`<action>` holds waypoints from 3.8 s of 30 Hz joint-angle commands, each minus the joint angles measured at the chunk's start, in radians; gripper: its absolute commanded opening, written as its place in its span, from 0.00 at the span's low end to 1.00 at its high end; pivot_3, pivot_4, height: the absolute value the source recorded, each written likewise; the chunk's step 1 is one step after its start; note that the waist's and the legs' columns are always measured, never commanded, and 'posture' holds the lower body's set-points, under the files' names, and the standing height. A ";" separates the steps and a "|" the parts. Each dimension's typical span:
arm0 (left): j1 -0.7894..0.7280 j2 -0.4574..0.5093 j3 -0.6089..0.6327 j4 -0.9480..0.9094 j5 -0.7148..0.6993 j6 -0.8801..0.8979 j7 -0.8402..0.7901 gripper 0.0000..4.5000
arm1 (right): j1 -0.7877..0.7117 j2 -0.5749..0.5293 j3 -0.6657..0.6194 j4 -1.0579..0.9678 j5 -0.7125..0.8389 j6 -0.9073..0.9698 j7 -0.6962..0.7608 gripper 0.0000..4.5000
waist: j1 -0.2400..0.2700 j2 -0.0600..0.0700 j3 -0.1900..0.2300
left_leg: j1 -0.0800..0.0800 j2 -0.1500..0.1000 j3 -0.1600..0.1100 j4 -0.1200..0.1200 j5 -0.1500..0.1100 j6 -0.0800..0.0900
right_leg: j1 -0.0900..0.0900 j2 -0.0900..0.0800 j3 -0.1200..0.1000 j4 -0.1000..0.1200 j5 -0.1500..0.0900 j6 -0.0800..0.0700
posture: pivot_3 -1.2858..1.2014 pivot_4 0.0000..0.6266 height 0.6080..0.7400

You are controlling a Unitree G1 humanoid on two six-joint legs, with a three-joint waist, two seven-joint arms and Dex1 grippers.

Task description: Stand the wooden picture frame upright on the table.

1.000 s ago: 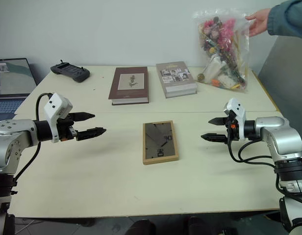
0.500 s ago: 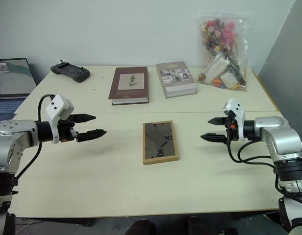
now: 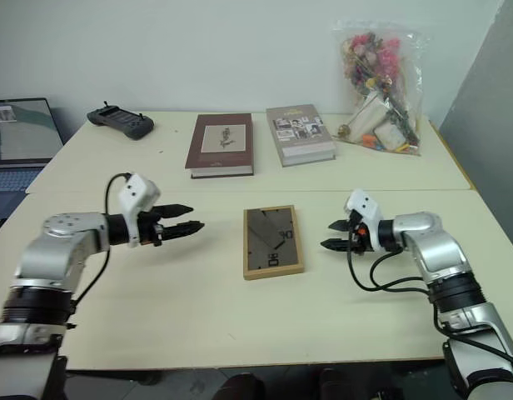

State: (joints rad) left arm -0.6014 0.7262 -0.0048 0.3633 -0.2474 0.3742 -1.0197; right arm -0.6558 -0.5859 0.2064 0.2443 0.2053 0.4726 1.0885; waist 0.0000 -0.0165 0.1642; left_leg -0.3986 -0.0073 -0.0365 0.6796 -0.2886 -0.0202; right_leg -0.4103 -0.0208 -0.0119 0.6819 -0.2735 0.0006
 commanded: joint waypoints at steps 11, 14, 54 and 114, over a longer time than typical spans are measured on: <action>-0.228 -0.238 -0.106 0.392 0.155 -0.260 0.033 0.01 | 0.042 0.128 0.070 -0.086 -0.031 -0.010 -0.041 0.00 | -0.008 0.000 0.000 | 0.000 0.000 0.000 0.000 0.000 -0.001 | -0.001 0.000 0.001 0.000 0.000 0.000 | 0.52 0.24 1.00; -0.234 -0.254 -0.102 0.391 0.154 -0.257 0.021 0.01 | 0.054 0.135 0.082 -0.113 -0.029 0.002 -0.033 0.00 | -0.008 0.000 0.000 | 0.000 0.000 0.000 0.000 0.000 -0.001 | -0.001 0.000 0.000 0.000 0.000 0.000 | 0.52 0.24 1.00; -0.072 -0.186 -0.013 0.163 -0.308 0.836 -0.135 0.99 | -0.090 0.329 0.077 0.167 -0.178 -0.145 -0.189 0.00 | -0.023 0.001 -0.002 | 0.002 -0.001 -0.002 0.000 0.003 -0.005 | 0.001 0.000 0.001 0.001 0.000 0.000 | 0.52 0.24 1.00; 0.123 -0.226 0.254 -0.277 -0.610 1.075 0.240 0.98 | -0.086 0.283 0.037 0.213 -0.184 -0.186 -0.227 0.00 | -0.031 0.001 -0.002 | 0.002 -0.001 -0.003 -0.001 0.003 -0.005 | 0.000 0.000 0.002 0.000 0.000 0.000 | 0.52 0.24 1.00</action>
State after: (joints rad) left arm -0.4891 0.4881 0.1875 0.1103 -0.8190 1.4000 -0.7963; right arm -0.7309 -0.2972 0.2562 0.4808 0.0213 0.3009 0.8639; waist -0.0312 -0.0159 0.1623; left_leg -0.3971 -0.0083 -0.0396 0.6790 -0.2859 -0.0250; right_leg -0.4103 -0.0208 -0.0096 0.6822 -0.2736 0.0005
